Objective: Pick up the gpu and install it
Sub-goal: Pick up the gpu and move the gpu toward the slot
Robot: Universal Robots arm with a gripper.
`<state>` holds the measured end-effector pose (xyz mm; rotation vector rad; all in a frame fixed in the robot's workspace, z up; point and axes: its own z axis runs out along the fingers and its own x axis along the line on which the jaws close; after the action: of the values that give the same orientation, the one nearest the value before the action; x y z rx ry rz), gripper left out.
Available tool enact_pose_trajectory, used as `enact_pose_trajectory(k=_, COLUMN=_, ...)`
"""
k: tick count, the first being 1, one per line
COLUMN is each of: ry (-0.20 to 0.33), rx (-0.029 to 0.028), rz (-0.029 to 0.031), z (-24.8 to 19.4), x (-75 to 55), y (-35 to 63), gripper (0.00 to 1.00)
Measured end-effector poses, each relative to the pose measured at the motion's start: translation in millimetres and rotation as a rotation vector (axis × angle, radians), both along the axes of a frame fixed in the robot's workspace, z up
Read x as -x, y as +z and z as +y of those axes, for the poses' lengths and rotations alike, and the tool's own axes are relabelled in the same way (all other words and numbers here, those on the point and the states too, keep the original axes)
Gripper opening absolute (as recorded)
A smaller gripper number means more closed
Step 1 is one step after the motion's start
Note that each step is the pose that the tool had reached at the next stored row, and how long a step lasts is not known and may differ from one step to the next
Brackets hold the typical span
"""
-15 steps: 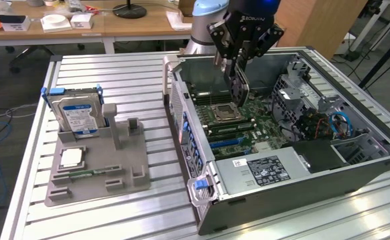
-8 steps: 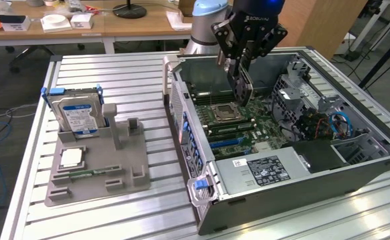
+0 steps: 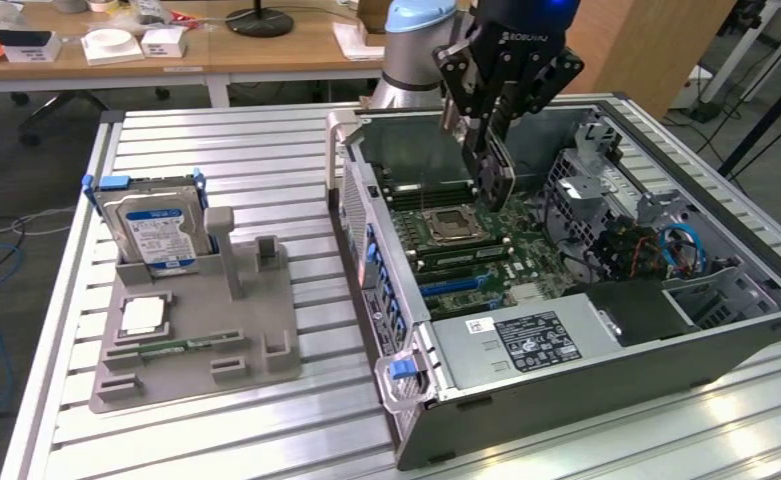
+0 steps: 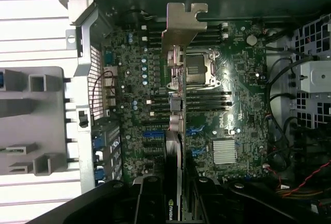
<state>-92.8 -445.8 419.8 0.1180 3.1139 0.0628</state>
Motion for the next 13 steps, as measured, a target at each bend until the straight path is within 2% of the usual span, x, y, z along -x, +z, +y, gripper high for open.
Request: enact_pose_trajectory(k=13, ry=0.000, rx=0.0000, rz=0.0000, z=0.0, x=-16.2, y=0.0, gripper=0.26)
